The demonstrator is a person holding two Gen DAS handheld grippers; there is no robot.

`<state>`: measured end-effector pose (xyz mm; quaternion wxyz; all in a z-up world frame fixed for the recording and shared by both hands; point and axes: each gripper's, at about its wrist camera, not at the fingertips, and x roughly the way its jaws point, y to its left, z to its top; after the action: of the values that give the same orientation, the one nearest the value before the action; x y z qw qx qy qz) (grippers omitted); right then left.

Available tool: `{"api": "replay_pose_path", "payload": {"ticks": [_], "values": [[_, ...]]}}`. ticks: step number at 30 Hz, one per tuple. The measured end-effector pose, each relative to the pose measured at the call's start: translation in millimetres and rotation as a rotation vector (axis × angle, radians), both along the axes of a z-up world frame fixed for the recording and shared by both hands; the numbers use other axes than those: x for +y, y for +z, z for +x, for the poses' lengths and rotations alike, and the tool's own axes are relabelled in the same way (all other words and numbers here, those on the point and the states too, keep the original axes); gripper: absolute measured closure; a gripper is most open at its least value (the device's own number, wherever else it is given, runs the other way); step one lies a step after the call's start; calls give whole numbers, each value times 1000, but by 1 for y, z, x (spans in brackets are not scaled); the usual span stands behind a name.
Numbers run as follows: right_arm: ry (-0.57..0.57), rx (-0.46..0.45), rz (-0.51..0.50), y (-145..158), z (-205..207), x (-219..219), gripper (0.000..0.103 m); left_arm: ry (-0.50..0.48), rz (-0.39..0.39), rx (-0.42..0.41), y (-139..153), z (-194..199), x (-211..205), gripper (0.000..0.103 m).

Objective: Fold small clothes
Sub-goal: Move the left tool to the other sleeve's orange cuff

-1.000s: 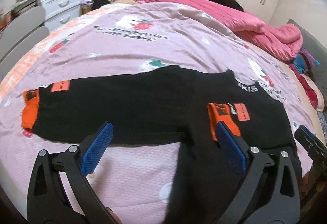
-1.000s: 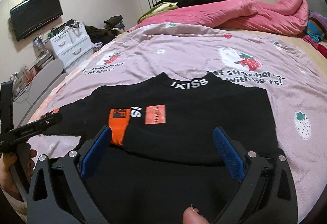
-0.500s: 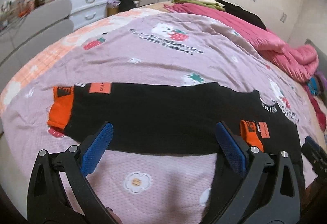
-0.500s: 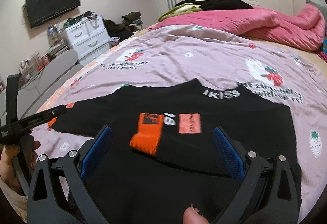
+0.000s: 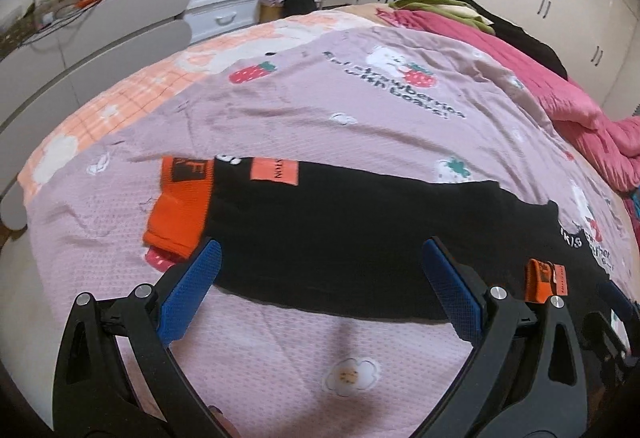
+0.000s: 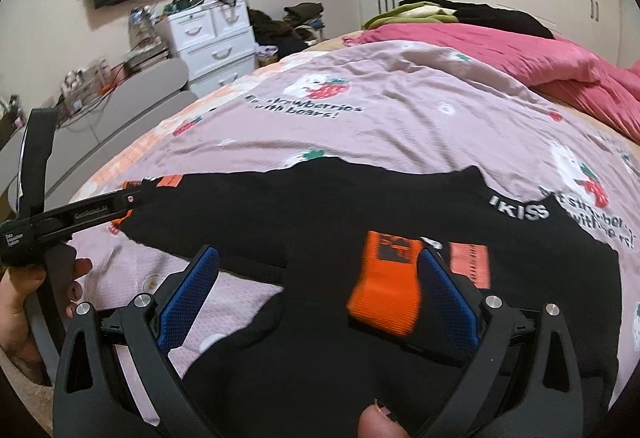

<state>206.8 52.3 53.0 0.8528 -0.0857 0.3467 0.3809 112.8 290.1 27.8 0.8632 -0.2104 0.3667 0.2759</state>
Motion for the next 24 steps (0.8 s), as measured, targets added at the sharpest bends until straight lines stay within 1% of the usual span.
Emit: {"api": "replay_pose_path", "payload": {"ticks": [6, 10, 12, 15, 18, 22, 24], "values": [[35, 8, -6, -1, -5, 27, 4, 62, -32, 24, -10, -7, 18, 9], [49, 8, -8, 0, -7, 37, 4, 103, -110, 26, -21, -14, 33, 9], [56, 9, -13, -1, -8, 42, 4, 115, -136, 23, -24, -17, 38, 9], [63, 11, -16, -1, -10, 47, 4, 128, -160, 26, -30, -18, 44, 9], [74, 12, -22, -2, -13, 53, 4, 146, -209, 41, -41, -17, 51, 9], [87, -14, -39, 2, -18, 54, 4, 169, -253, 47, -54, -18, 62, 9], [85, -16, -41, 2, -17, 53, 4, 180, -256, 55, -59, -16, 67, 9]]}}
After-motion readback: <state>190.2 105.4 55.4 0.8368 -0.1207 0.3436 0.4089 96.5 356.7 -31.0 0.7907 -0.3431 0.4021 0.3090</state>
